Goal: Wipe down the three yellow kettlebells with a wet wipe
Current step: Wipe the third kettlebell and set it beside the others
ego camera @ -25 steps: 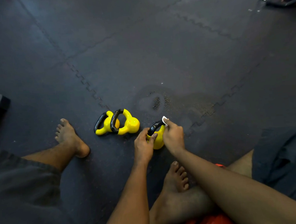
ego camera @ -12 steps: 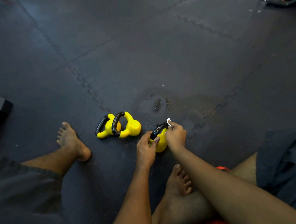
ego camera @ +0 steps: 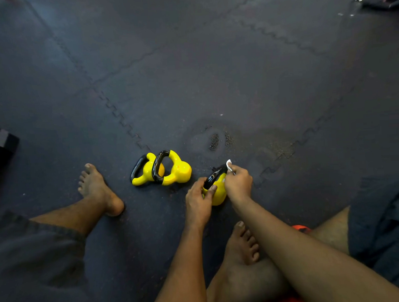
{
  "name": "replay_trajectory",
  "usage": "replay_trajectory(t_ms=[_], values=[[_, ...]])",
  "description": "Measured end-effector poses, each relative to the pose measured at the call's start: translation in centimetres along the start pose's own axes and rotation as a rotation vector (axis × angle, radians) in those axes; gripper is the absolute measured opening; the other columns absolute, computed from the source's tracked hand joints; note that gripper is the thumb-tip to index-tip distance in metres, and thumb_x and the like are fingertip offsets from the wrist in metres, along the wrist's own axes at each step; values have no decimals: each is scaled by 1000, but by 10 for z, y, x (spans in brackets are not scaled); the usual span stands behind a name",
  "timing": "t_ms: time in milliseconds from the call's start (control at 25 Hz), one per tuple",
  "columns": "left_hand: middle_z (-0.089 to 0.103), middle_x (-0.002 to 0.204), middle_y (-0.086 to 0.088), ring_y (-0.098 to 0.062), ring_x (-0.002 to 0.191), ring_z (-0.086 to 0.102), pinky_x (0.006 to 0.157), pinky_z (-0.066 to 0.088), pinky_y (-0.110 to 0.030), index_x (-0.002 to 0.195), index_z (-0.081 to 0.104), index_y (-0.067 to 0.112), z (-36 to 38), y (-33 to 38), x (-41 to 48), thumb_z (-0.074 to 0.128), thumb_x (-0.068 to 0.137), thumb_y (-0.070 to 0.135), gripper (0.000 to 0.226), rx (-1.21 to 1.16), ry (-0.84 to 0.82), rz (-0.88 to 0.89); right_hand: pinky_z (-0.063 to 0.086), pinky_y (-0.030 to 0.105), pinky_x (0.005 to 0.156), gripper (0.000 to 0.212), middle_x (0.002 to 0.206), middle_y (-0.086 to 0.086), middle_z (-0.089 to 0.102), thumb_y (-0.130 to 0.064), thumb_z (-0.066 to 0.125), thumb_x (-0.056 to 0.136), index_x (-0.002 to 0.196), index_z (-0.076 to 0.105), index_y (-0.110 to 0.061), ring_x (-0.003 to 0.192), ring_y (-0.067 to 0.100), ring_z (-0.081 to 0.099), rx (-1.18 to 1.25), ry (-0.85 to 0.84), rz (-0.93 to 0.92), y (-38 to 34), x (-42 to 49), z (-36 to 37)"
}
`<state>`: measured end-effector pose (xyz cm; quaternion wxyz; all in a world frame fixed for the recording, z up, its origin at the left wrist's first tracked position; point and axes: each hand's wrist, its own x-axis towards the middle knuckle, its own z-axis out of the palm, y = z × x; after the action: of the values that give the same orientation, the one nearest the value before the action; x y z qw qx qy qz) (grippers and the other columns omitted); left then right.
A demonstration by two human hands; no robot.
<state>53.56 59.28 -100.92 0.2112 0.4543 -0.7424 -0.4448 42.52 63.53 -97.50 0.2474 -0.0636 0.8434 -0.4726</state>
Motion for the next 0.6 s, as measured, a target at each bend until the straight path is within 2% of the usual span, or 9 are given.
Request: replay_trajectory(t_ms=[120,240,320,480,600], values=[[67,97,-6,-29,94,60,84,50,-46,113,64,15,1,0,0,66,91,27,26,-11,-6,-1,50,35,86,35,114,14,70,-14,48,96,121,68,-25,105,33,63,-138,-14,-183,0,-7,1],[67,97,-6,-26,93,61,82,50,-45,111,65,14,-2,-1,0,66,90,26,24,-16,-3,6,48,36,68,32,96,12,72,-16,45,90,109,69,-24,91,36,64,-444,-62,-416,-8,-5,-2],[65,99,-6,-24,94,59,83,50,-42,112,64,14,-3,0,-2,67,89,26,26,-3,-21,16,43,34,63,27,93,15,70,-13,44,86,99,66,-18,90,38,63,-645,-205,-476,-21,14,-9],[62,101,-2,-23,98,56,82,47,-41,110,61,21,5,5,-11,69,87,30,26,33,-81,73,50,38,78,28,108,21,68,-10,46,87,101,70,-5,101,39,61,-1035,-560,-443,-43,46,-27],[58,95,2,-22,90,55,74,48,-40,98,48,27,7,8,-12,72,82,36,30,-52,-53,15,46,34,74,26,109,15,69,-9,46,86,97,70,-7,101,35,60,-1093,-737,-479,-50,46,-26]])
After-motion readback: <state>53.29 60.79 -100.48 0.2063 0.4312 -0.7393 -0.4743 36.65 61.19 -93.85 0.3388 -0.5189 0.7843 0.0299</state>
